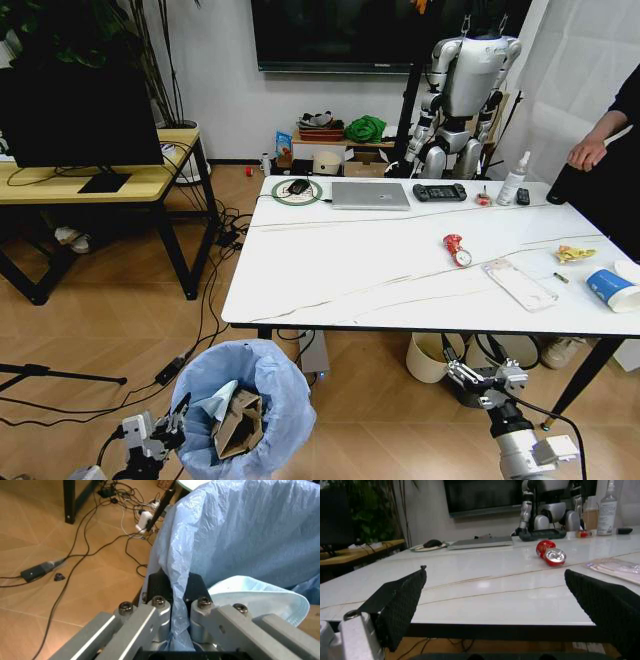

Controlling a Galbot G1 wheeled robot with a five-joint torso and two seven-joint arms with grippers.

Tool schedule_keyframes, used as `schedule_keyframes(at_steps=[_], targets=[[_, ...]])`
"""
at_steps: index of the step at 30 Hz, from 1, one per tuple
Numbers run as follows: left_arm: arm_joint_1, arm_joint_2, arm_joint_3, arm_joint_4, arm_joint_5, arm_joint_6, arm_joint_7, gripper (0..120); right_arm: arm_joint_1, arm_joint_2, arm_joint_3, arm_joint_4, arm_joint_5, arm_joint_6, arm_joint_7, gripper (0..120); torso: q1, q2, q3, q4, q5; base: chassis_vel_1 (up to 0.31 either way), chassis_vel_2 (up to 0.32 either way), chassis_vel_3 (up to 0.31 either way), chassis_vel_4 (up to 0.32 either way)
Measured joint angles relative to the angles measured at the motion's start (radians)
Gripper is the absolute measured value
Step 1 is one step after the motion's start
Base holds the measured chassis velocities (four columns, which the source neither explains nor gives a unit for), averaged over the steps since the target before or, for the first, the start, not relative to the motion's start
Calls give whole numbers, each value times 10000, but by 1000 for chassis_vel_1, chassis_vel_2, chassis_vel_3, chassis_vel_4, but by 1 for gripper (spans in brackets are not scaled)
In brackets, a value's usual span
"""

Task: Pick up the trash bin and place the trash from the table into it.

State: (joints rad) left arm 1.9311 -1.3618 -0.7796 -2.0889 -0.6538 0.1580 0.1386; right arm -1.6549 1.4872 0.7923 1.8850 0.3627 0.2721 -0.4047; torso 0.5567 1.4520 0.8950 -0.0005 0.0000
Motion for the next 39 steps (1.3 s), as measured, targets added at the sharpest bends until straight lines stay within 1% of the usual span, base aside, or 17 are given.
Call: schedule_keyframes(at_steps=[8, 24, 39], targets=[[-3, -103, 37, 17, -1, 0, -2, 0, 133, 47, -87, -120, 131, 8, -58, 100, 0, 0, 0, 1, 0, -4, -6, 8, 4], [115, -370, 58, -53, 63, -45, -2, 0, 257, -153, -154, -235, 503, 3, -136, 100, 1, 0, 0, 0, 1, 0, 0, 0, 0], [188, -471, 180, -60, 182, -89, 17, 0, 191, -301, -112, -197, 808, 4, -156, 100, 0, 0, 0, 0, 1, 0, 0, 0, 0]])
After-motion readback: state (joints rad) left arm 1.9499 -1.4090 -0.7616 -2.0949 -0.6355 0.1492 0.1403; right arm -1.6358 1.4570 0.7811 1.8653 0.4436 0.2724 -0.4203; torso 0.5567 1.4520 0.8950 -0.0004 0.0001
